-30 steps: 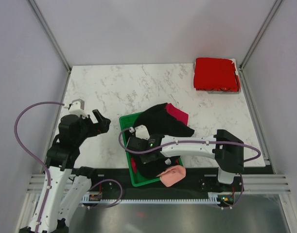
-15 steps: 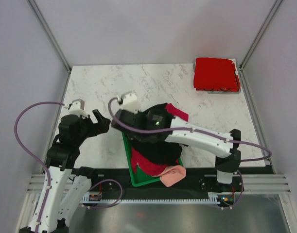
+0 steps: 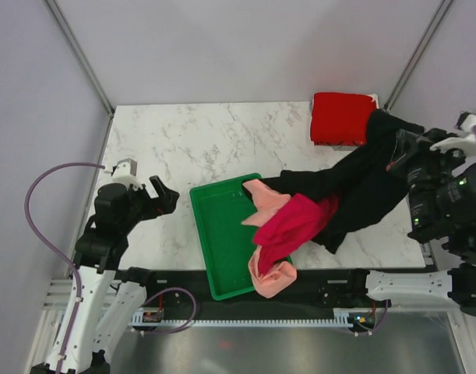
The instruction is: Fold and stack the t-shirts
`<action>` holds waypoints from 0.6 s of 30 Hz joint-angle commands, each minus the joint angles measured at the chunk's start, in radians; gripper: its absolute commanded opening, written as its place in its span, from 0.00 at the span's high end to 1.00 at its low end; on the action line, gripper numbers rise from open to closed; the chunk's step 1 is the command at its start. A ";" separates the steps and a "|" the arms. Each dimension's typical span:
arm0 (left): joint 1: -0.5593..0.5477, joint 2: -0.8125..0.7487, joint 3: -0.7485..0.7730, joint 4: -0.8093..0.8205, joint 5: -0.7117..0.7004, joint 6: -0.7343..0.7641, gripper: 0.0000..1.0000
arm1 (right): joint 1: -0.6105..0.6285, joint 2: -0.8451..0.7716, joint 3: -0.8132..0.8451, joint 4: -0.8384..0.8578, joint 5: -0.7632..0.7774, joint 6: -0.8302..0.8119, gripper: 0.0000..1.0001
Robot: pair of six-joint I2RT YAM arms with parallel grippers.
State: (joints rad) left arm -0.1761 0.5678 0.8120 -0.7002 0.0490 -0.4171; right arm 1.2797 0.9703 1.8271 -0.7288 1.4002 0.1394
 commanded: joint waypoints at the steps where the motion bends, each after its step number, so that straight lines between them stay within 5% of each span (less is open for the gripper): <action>1: 0.001 0.021 -0.007 0.036 0.054 -0.017 0.02 | -0.031 -0.040 -0.289 0.477 0.485 -0.380 0.98; 4: -0.006 0.032 -0.023 0.056 0.106 -0.052 0.02 | -0.023 -0.171 -0.656 1.426 0.439 -1.074 0.91; 6: -0.023 0.035 -0.039 0.077 0.137 -0.075 0.02 | -0.022 -0.142 -0.623 1.307 0.422 -1.005 0.95; 8: -0.066 0.041 -0.066 0.085 0.118 -0.107 0.02 | -0.020 -0.051 -0.513 0.978 0.327 -0.819 0.96; 10: -0.150 0.059 -0.086 0.088 0.071 -0.149 0.02 | -0.023 0.057 -0.323 0.896 0.202 -0.848 0.96; 14: -0.448 0.131 -0.080 0.103 -0.116 -0.221 0.02 | -0.066 0.226 0.040 1.003 0.093 -1.064 1.00; 16: -0.634 0.203 -0.039 0.116 -0.200 -0.244 0.01 | -0.085 0.292 0.081 1.262 0.066 -1.228 1.00; 18: -0.753 0.253 0.016 0.148 -0.247 -0.235 0.00 | -0.089 0.327 0.149 1.278 0.059 -1.314 1.00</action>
State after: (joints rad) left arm -0.7815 0.7586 0.7414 -0.6296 -0.0517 -0.5957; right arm 1.2041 1.2701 1.8751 0.3157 1.4979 -0.9226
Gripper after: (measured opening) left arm 0.993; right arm 0.011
